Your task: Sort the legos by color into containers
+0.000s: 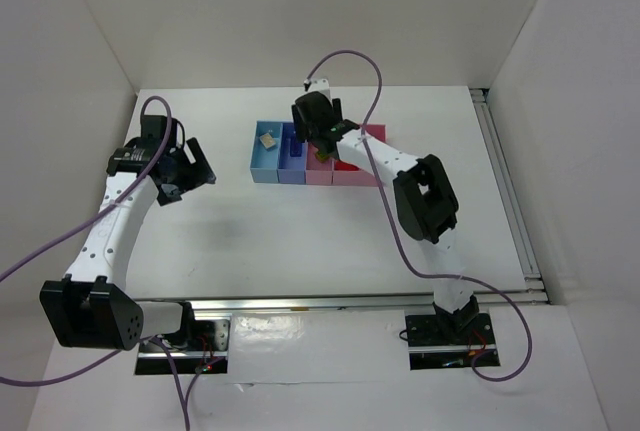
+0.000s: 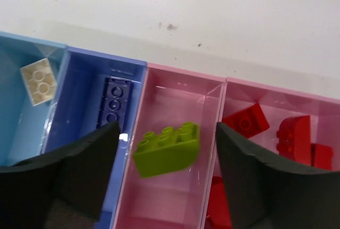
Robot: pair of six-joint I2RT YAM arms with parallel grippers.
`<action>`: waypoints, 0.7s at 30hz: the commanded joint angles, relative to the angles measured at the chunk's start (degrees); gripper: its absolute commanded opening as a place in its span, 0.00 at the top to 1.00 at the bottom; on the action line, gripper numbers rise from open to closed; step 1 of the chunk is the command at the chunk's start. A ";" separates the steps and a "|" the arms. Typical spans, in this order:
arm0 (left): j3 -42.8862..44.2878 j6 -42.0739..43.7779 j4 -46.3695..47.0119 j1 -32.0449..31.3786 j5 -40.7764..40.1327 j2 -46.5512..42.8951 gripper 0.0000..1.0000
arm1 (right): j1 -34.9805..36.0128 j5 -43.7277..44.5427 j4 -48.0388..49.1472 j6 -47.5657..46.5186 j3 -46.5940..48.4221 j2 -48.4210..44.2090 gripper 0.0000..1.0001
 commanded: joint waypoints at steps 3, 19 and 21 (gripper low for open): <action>0.58 0.86 1.01 0.38 0.92 0.26 0.05 | -1.92 -0.83 0.09 1.90 5.16 1.72 0.08; 0.67 1.39 2.06 0.38 2.68 0.88 0.05 | -13.16 24.64 -32.56 30.27 -11.27 -23.48 0.01; 0.15 1.92 2.59 0.38 1.98 -0.26 0.05 | -13.70 28.25 -35.49 33.98 -16.34 -25.60 0.01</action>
